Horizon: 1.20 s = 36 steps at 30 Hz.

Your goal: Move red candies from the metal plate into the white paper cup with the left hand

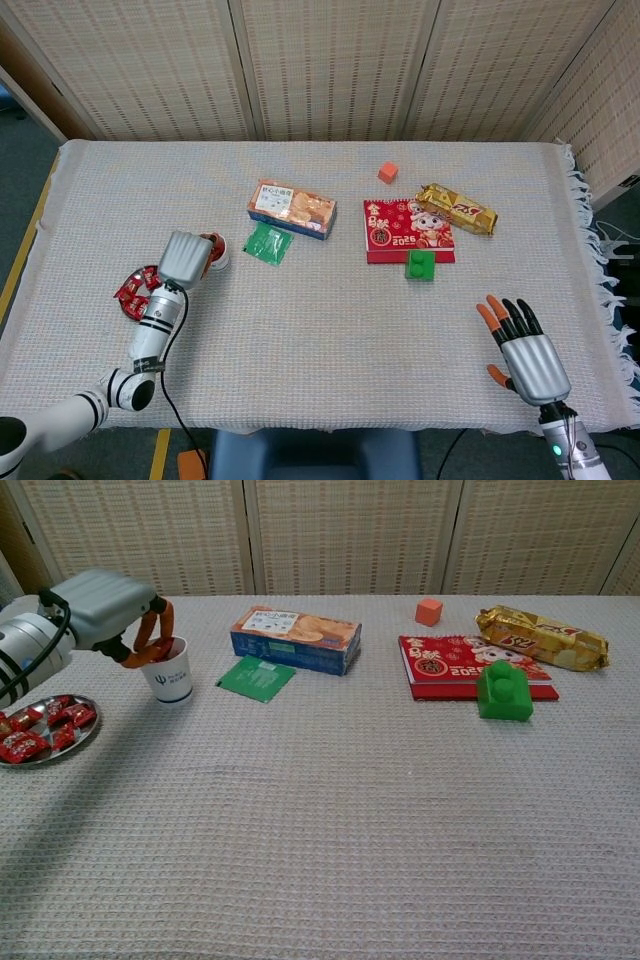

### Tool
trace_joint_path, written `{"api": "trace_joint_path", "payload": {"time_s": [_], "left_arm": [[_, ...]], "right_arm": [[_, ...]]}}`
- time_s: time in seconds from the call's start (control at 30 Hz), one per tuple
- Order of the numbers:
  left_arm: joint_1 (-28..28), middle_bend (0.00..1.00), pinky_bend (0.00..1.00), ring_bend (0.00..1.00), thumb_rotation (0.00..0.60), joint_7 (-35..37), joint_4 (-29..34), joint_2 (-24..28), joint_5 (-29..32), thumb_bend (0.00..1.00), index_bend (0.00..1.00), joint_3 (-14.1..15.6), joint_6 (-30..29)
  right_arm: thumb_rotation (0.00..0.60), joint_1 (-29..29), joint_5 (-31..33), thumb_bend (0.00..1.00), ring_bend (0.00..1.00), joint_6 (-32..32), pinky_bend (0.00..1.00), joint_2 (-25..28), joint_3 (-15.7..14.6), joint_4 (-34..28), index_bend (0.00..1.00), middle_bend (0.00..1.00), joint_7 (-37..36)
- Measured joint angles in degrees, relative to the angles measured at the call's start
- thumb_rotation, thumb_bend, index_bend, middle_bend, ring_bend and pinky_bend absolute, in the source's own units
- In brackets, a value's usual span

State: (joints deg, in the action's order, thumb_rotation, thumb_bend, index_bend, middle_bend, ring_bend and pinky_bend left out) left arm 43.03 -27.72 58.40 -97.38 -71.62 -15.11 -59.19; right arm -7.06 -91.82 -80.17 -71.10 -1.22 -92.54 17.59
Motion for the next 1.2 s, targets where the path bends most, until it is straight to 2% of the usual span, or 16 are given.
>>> {"api": "trace_joint_path", "payload": {"time_s": [0.13, 0.2, 0.37, 0.47, 0.7, 0.83, 1.03, 1.2], "left_arm": [[0.7, 0.51, 1.0, 0.83, 0.6, 0.8, -1.2, -0.8, 0.2, 0.45, 0.49, -0.1, 0.5], [0.9, 0.4, 1.0, 0.83, 0.6, 1.5, -2.0, -0.9, 0.1, 0.45, 0.41, 0.0, 0.5], [1.3, 0.21, 1.0, 0.83, 0.6, 3.1, -3.2, -0.5, 0.1, 0.44, 0.23, 0.3, 0.7], [1.2, 0.15, 1.0, 0.83, 0.6, 3.4, -2.6, 0.0, 0.1, 0.42, 0.15, 0.5, 0.5], [0.4, 0.12, 1.0, 0.83, 0.6, 3.8, 0.4, 1.6, 0.1, 0.41, 0.1, 1.1, -0.6], [-1.6, 0.12, 1.0, 0.83, 0.6, 4.4, 4.6, 4.0, -0.9, 0.41, 0.09, 2.1, -3.3], [-8.6, 0.12, 1.0, 0.83, 0.6, 6.4, 13.6, 10.8, -1.6, 0.41, 0.09, 5.8, -7.5], [-13.9, 0.12, 1.0, 0.83, 0.6, 6.9, 15.0, 14.3, -0.3, 0.4, 0.09, 10.3, -8.1]], "right_arm": [[0.6, 0.0, 0.1, 0.12, 0.0, 0.0, 0.0, 0.0, 0.1, 0.0, 0.0, 0.0, -0.1], [0.6, -0.1, 0.2, 0.12, 0.0, 0.1, 0.0, 0.1, 0.1, 0.0, 0.0, 0.0, -0.1], [0.6, 0.0, 0.3, 0.12, 0.0, 0.0, 0.0, 0.2, 0.2, -0.1, 0.0, 0.0, -0.2], [0.6, -0.1, 0.3, 0.12, 0.0, 0.1, 0.0, 0.2, 0.1, -0.1, 0.0, 0.0, -0.2], [0.6, 0.0, -0.1, 0.12, 0.0, -0.2, 0.0, 0.1, -0.1, -0.1, 0.0, 0.0, -0.2], [0.6, 0.0, -0.7, 0.12, 0.0, -0.4, 0.0, 0.3, -0.2, -0.1, 0.0, 0.0, -0.7], [0.6, 0.1, -2.2, 0.12, 0.0, -1.0, 0.0, 0.4, -0.8, 0.1, 0.0, 0.0, -1.3], [0.6, 0.1, -2.5, 0.12, 0.0, -0.8, 0.0, 0.3, -1.2, 0.0, 0.0, 0.0, -1.0]]}}
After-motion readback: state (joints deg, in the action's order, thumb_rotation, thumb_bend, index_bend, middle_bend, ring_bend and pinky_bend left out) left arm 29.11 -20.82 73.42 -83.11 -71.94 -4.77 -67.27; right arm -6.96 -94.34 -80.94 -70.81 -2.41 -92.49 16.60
